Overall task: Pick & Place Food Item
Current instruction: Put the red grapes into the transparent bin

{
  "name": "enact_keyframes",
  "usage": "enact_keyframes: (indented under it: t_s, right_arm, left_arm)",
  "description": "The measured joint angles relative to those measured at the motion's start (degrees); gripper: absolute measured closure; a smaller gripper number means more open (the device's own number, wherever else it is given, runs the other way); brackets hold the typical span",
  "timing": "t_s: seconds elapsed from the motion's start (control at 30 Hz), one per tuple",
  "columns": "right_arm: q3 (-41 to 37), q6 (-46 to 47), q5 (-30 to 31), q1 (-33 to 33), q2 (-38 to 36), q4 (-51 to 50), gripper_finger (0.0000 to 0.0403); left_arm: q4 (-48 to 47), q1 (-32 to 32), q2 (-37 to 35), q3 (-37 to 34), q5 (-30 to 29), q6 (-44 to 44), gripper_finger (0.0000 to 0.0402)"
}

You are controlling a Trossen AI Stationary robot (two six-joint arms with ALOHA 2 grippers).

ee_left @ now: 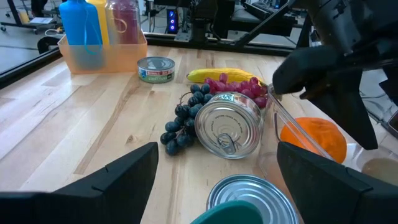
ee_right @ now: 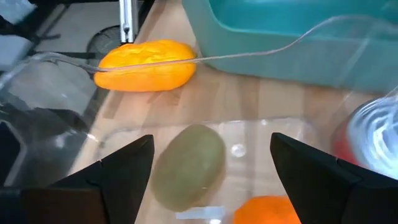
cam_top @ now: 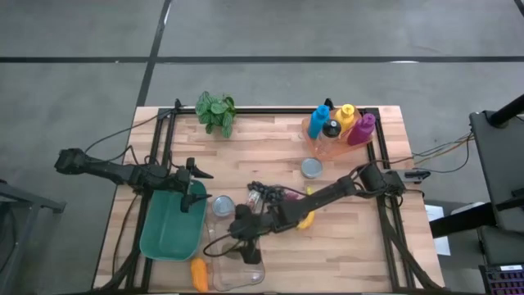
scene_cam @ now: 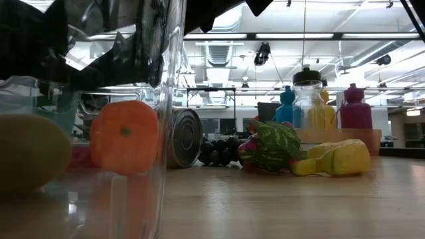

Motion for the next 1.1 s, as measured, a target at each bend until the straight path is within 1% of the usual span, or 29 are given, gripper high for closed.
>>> enact_keyframes:
  t_s: [0.13,0.23,0.37,0.47,0.63,0.7,0.93,1.03,1.1]
  right_arm:
    - [0.9,-4.6,3.0,0.1,-1.5,0.0,0.0083]
    - [0.9,-6.0,4.2,0.2,-2.7,-0.1,0.0083]
    - [0.2,-7.9,8.0,0.2,-4.1,-0.8,0.0083]
    - [-0.3,-9.8,11.0,0.2,-6.4,-2.1,0.0083]
    - [-2.2,-11.3,13.6,0.2,-10.1,-4.9,0.0083]
    - [-4.0,-11.4,15.2,0.4,-11.7,-4.7,0.0083]
    - [-12.9,-10.0,24.4,2.3,-19.3,-2.9,0.0083]
    - [-17.8,-6.8,27.1,2.5,-22.4,-3.0,0.0083]
    - [-20.7,-2.9,27.7,2.3,-24.4,-2.8,0.0083]
  left_arm:
    - [0.0,0.0,0.0,0.0,0.0,0.0,0.0066]
    - [0.0,0.0,0.0,0.0,0.0,0.0,0.0066]
    - [0.0,0.0,0.0,0.0,0.0,0.0,0.0066]
    - [0.0,0.0,0.0,0.0,0.0,0.0,0.0066]
    - [0.0,0.0,0.0,0.0,0.0,0.0,0.0066]
    - [0.0,0.0,0.0,0.0,0.0,0.0,0.0066]
    - [0.0,0.0,0.0,0.0,0.0,0.0,0.0066]
    - [0.0,0.0,0.0,0.0,0.0,0.0,0.0066]
    - [0.0,0.0,0.0,0.0,0.0,0.0,0.0066]
